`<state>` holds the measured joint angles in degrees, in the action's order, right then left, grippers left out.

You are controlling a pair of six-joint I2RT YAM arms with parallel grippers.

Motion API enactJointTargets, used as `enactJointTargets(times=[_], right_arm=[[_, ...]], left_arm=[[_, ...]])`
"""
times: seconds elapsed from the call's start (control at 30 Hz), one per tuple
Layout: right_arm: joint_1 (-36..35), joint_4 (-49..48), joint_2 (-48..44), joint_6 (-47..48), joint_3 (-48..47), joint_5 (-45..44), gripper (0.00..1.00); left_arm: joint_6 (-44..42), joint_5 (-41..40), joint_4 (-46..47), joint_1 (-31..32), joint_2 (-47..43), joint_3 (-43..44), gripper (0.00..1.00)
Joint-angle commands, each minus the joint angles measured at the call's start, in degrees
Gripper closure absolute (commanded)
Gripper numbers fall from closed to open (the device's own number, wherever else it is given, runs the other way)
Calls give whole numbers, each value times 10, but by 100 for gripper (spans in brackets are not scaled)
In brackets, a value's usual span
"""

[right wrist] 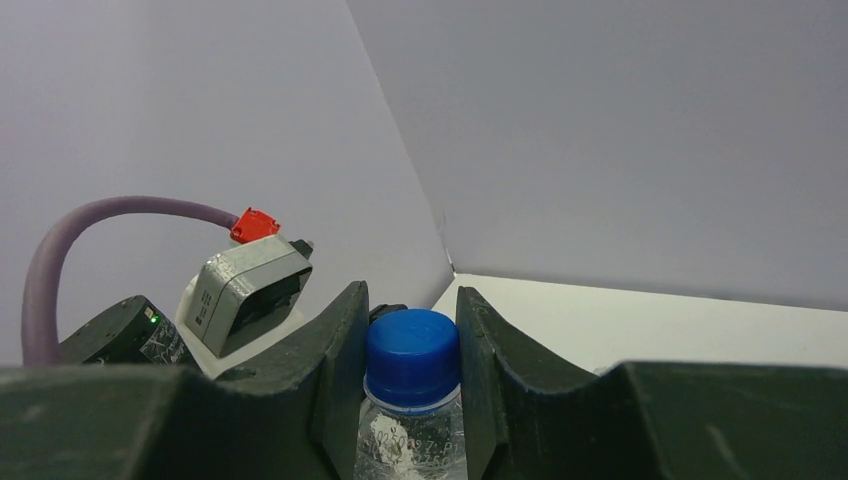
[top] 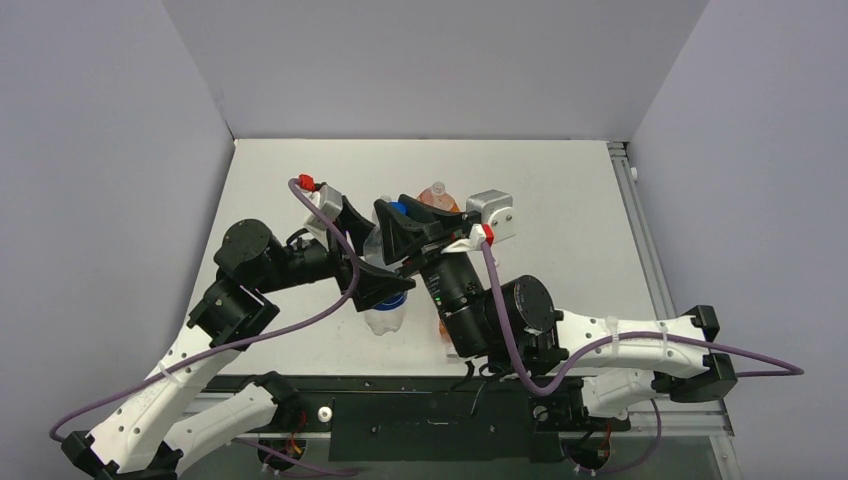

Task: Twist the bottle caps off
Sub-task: Pick up the plastic bottle at the center of the board.

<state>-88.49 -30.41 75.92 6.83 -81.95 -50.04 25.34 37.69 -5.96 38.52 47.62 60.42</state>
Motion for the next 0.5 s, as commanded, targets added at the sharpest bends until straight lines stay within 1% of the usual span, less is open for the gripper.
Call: enactJointTargets(times=[0.0,0.03,0.07,0.1,0.13,0.17,0.2,0.23,0.27,0.3,0.33,0.37,0.4,0.43,0.47], right_arm=[[-14,-89,15,39,-2,-11,100],[-15,-92,16,40,-2,-9,100],[-17,-94,16,40,0,-8,100],[-17,-95,16,39,1,-8,100],[-18,-93,15,38,2,-7,100],[-18,-81,15,35,-2,-7,100],[-18,-74,15,34,-6,-7,90],[-16,-49,12,25,-14,-10,81],[-15,-31,10,19,-20,-11,64],[-9,13,4,-4,-34,-10,56],[-3,45,1,-38,-44,-7,43],[12,118,-4,-62,-73,5,38],[25,165,-5,-122,-94,20,33],[53,256,-3,-155,-133,61,31],[68,297,-2,-203,-153,84,28]], left_arm=[[-14,10,37,0,-5,2,19],[-21,6,37,0,-6,4,29],[-25,3,35,1,-8,4,36],[-35,-6,34,1,-10,4,49],[-40,-12,28,0,-14,3,54],[-50,-25,25,0,-17,2,61],[-56,-31,17,-1,-21,2,64],[-71,-44,12,-2,-25,2,65],[-80,-50,2,-2,-26,2,66],[-105,-64,-4,-3,-29,4,68],[-118,-73,-15,-3,-30,6,71],[-144,-87,-19,-3,-34,9,73],[-155,-95,-27,-3,-35,9,77],[-180,-111,-28,-3,-37,8,78],[-189,-128,-30,-3,-38,7,81]])
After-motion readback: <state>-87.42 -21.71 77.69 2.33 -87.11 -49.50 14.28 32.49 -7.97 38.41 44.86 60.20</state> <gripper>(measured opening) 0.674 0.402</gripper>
